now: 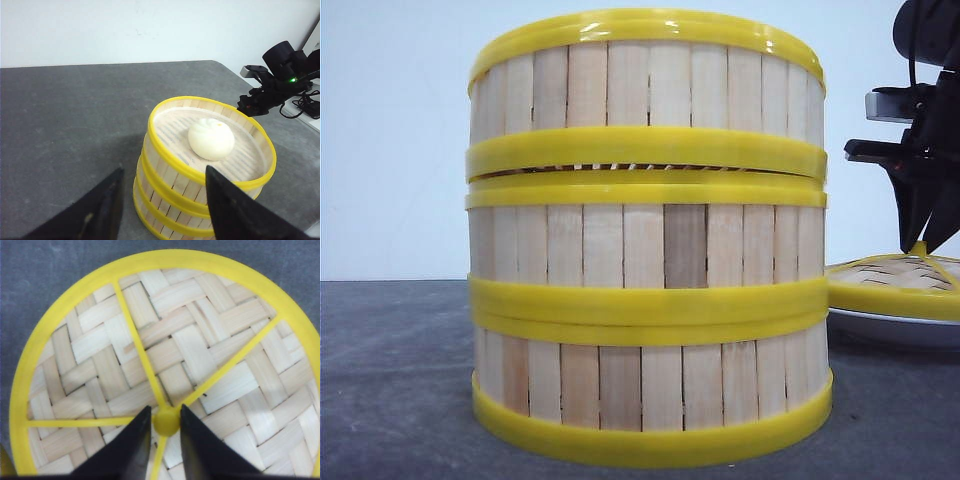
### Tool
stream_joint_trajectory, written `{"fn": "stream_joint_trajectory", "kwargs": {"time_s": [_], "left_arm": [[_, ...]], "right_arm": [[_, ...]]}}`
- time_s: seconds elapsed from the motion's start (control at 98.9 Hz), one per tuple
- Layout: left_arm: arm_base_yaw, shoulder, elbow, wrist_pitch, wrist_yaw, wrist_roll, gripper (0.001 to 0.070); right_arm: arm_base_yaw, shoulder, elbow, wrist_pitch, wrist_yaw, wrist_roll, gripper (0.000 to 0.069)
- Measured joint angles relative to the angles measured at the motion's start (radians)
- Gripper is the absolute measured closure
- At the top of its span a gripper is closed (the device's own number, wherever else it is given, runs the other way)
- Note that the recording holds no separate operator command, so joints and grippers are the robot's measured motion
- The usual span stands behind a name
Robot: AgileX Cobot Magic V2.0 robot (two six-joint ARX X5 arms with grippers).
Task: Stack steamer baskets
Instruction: 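Grasp the woven bamboo lid on the white plate with the right gripper, then lift the lid and lower it onto the top basket of the stack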
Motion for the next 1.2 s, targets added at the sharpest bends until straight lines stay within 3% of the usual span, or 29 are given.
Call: {"fn": "stream_joint_trajectory", "kwargs": {"time_s": [0.435, 0.606, 0.859, 1.041, 1.203], "left_arm": [[0.000, 0.000, 0.000, 0.002, 0.000, 0.000, 0.0407], [0.000, 0.000, 0.000, 0.002, 0.000, 0.000, 0.0407], [0.000, 0.000, 0.000, 0.002, 0.000, 0.000, 0.0407], [0.000, 0.000, 0.000, 0.002, 0.000, 0.000, 0.0407], [0.000, 0.000, 0.000, 0.002, 0.000, 0.000, 0.0407]], "right_arm": [[0.000, 0.000, 0.005, -0.010, 0.022, 0.000, 0.0635], [0.000, -0.026, 0.042, -0.077, 0.022, 0.000, 0.0635], [0.012, -0.106, 0.296, -0.260, -0.034, -0.053, 0.0635], [0.092, -0.111, 0.497, -0.418, -0.066, -0.095, 0.0635], [0.198, -0.111, 0.632, -0.476, -0.164, -0.101, 0.0636]]}}
